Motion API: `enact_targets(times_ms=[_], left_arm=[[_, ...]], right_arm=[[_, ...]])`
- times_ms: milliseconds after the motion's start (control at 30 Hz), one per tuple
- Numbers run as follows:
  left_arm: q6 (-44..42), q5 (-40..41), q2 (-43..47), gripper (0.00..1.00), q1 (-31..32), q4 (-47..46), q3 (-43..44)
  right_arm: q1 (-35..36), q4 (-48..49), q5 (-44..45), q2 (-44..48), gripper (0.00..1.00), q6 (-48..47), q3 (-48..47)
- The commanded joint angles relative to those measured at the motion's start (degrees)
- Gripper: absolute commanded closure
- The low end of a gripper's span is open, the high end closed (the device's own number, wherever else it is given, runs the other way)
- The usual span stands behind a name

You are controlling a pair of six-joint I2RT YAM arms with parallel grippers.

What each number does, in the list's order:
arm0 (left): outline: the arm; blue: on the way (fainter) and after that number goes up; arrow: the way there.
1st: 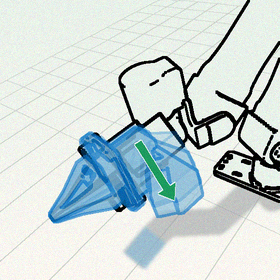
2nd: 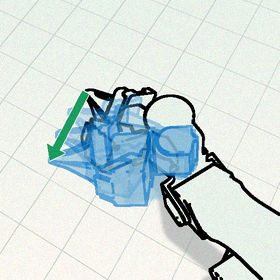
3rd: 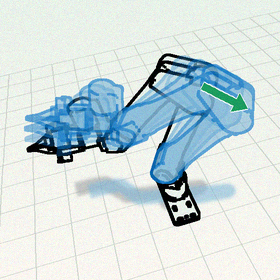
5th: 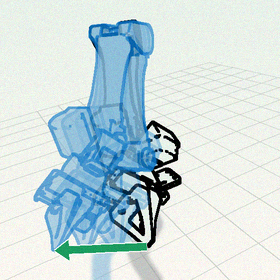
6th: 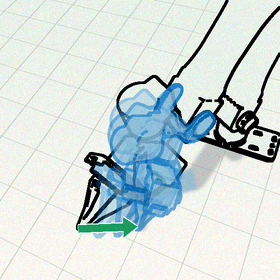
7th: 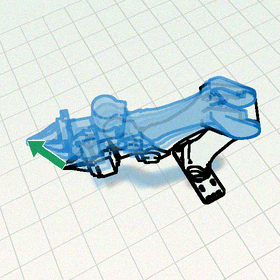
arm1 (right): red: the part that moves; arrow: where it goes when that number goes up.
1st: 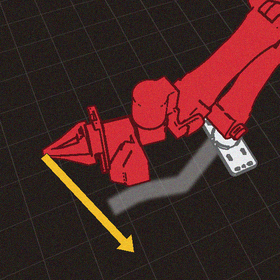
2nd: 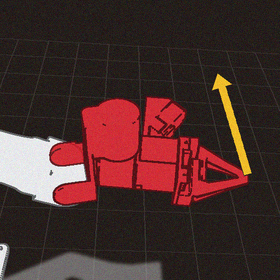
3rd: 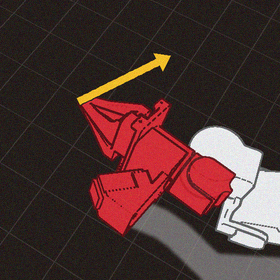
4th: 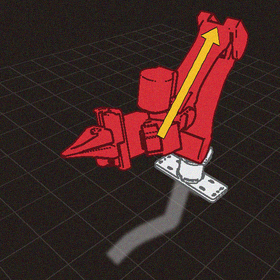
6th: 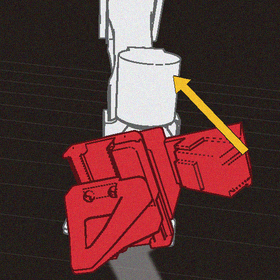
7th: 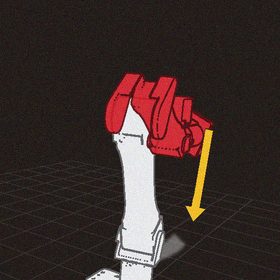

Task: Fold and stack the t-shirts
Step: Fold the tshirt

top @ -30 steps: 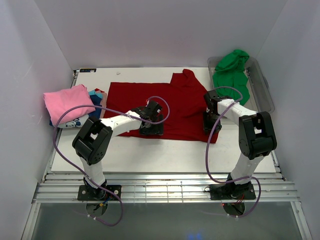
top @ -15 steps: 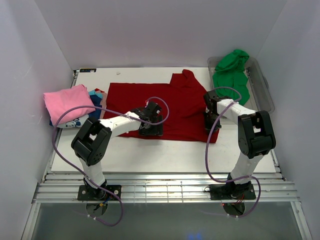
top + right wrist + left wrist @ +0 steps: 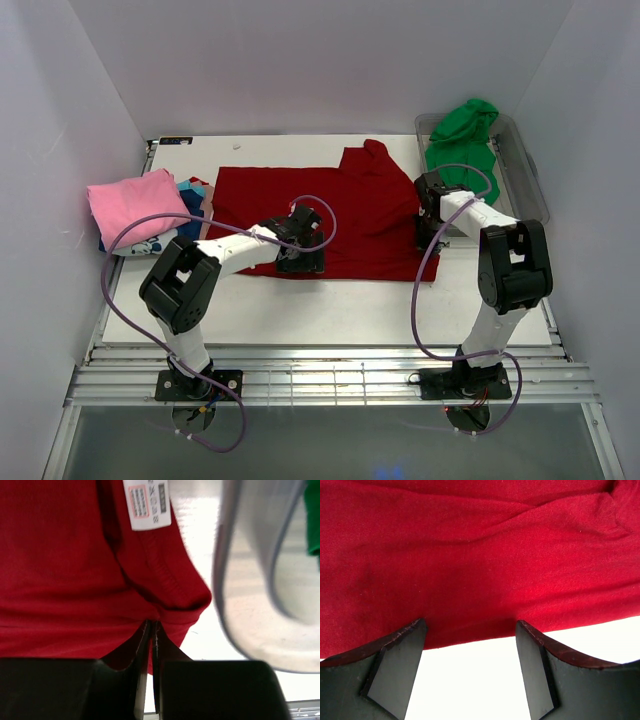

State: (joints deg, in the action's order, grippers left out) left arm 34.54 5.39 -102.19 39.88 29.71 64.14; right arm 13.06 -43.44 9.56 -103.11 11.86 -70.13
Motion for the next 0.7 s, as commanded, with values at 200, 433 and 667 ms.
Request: enact_targets(times_ms=[200,433,667], left_arm=[[0.7,-0.2,2.0,0.17,0.2,4.7,-3.1],[0.7,-0.2,1.7,0.17,0.3,4.7,-2.9],[-0.1,-1.0,1.4,0.15,0.5,5.0,2.0]], right_arm=[[-1.5,-1.8,3.0,-3.3,0.92,-2.3,-4.0],[-1.5,-3.6,3.5,-3.0,0.91,-2.2,-2.1],[-1.5,-6.0,5.1,1.5,0.67,-2.5,-4.7]])
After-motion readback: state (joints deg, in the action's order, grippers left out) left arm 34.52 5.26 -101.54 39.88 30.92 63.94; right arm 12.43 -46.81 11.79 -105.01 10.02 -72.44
